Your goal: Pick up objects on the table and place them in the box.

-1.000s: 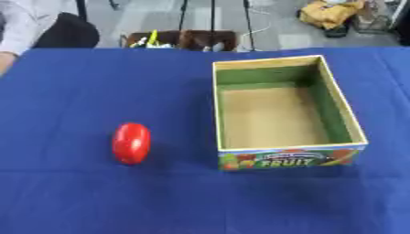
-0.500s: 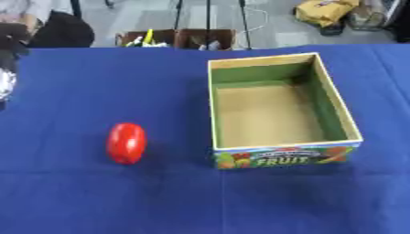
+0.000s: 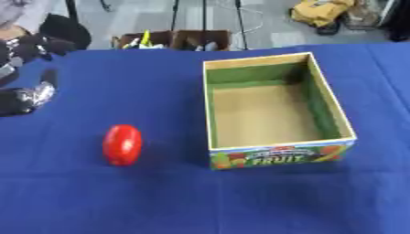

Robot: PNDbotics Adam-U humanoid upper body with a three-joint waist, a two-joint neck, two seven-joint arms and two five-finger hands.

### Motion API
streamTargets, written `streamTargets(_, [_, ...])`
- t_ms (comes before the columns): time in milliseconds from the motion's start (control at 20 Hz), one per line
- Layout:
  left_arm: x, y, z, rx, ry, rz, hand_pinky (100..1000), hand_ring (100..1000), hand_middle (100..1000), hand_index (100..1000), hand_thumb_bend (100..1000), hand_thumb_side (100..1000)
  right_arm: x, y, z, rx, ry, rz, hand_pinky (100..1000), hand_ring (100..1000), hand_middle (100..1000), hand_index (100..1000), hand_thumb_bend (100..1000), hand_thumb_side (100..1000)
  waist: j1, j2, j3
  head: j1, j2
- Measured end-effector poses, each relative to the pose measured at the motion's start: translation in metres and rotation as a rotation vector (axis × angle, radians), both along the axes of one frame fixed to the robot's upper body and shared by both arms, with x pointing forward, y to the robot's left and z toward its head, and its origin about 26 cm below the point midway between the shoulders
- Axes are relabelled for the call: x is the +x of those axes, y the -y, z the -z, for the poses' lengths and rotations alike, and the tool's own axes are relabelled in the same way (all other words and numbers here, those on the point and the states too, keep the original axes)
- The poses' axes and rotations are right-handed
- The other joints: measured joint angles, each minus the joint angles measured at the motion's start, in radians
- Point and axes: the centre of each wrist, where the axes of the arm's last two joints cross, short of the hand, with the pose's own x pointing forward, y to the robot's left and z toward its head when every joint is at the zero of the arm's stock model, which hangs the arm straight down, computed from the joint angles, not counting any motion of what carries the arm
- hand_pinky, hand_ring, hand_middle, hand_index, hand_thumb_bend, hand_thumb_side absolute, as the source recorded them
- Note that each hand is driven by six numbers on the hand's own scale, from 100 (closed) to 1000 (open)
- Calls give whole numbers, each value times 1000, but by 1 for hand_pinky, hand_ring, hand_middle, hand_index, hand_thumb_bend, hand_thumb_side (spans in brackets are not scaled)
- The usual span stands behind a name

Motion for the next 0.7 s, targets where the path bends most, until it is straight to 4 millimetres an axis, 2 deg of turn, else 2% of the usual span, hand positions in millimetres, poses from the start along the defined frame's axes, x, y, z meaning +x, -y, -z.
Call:
streamTargets(200, [6, -2, 6, 117, -75, -10, 765, 865, 891, 1000, 663, 996, 0, -1, 0, -3, -4, -2, 231, 100, 233, 445, 167, 722, 5, 0, -9, 1, -6])
streamTargets(300, [10, -3, 9, 156, -113, -6, 767, 863, 895, 1000, 912, 1000, 0, -1, 0, -5, -5, -3, 231, 100, 235, 447, 168, 720, 6, 0, -9, 1, -11])
streamTargets(350, [11, -4, 10, 173, -132, -5, 763, 859, 894, 1000, 953, 1000, 0, -1, 0, -5, -5, -2, 231, 100, 234, 447, 167, 720, 7, 0, -10, 1, -13])
streamTargets(450, [14, -5, 12, 197, -161, 0, 762, 858, 894, 1000, 1000, 1000, 0, -1, 0, -6, -6, -1, 230, 100, 234, 446, 168, 720, 9, 0, -10, 1, -14])
streamTargets(700, [18, -4, 15, 220, -209, 15, 754, 855, 935, 1000, 1000, 1000, 0, -1, 0, -8, -8, 0, 228, 100, 234, 444, 167, 721, 10, 0, -14, 0, -17])
